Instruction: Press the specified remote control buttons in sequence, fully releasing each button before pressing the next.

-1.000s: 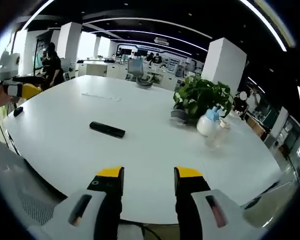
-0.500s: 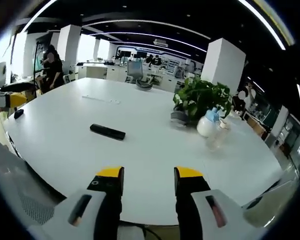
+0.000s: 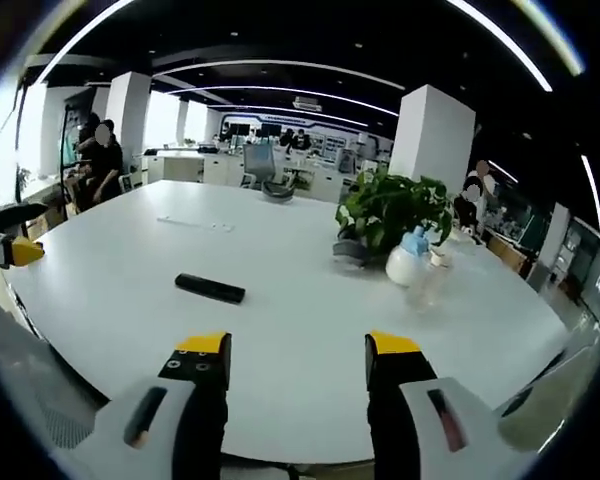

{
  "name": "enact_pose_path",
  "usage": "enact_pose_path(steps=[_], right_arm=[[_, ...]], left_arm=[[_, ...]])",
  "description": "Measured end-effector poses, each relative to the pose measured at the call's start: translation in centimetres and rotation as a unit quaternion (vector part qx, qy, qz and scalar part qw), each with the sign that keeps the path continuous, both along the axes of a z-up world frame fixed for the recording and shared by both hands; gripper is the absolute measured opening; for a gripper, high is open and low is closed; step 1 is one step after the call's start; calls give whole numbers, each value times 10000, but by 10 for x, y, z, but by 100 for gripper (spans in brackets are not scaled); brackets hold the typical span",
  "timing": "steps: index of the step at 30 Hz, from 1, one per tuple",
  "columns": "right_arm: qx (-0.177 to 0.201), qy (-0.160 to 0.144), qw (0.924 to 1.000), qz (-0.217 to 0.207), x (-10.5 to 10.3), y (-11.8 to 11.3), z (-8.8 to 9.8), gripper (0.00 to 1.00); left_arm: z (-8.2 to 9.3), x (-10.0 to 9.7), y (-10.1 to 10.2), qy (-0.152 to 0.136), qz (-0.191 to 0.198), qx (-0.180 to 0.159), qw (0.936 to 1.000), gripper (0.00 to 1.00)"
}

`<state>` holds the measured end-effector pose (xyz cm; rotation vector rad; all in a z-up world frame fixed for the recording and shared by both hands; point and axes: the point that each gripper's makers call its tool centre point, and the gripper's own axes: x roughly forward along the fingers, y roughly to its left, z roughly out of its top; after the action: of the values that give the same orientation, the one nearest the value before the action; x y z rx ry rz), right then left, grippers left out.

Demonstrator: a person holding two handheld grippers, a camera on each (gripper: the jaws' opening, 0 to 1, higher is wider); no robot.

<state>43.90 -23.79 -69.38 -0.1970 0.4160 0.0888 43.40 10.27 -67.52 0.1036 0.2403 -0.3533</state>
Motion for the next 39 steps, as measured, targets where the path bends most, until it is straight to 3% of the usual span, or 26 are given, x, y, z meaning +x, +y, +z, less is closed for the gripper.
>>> enact_pose_path(steps=[7, 12, 19, 26, 39], right_arm=[[-17, -106, 9999, 32, 2, 2, 4, 71], [-32, -212, 9998, 2, 3, 1, 7, 77], [-44, -196, 9998, 0, 2, 0, 7, 75], [-88, -277, 9995, -111, 1, -4, 9, 74], [-138, -318, 9993, -147, -1, -6, 10, 76]], left_arm=[[7, -6, -3, -60, 157, -601, 9980, 100], [1, -4, -3, -50, 206, -251, 9995, 100], [2, -6, -10, -139, 3, -87, 9999, 100], [12, -3, 0, -341, 224, -332, 9986, 97], [7, -7, 5, -376, 197, -325, 9986, 97]])
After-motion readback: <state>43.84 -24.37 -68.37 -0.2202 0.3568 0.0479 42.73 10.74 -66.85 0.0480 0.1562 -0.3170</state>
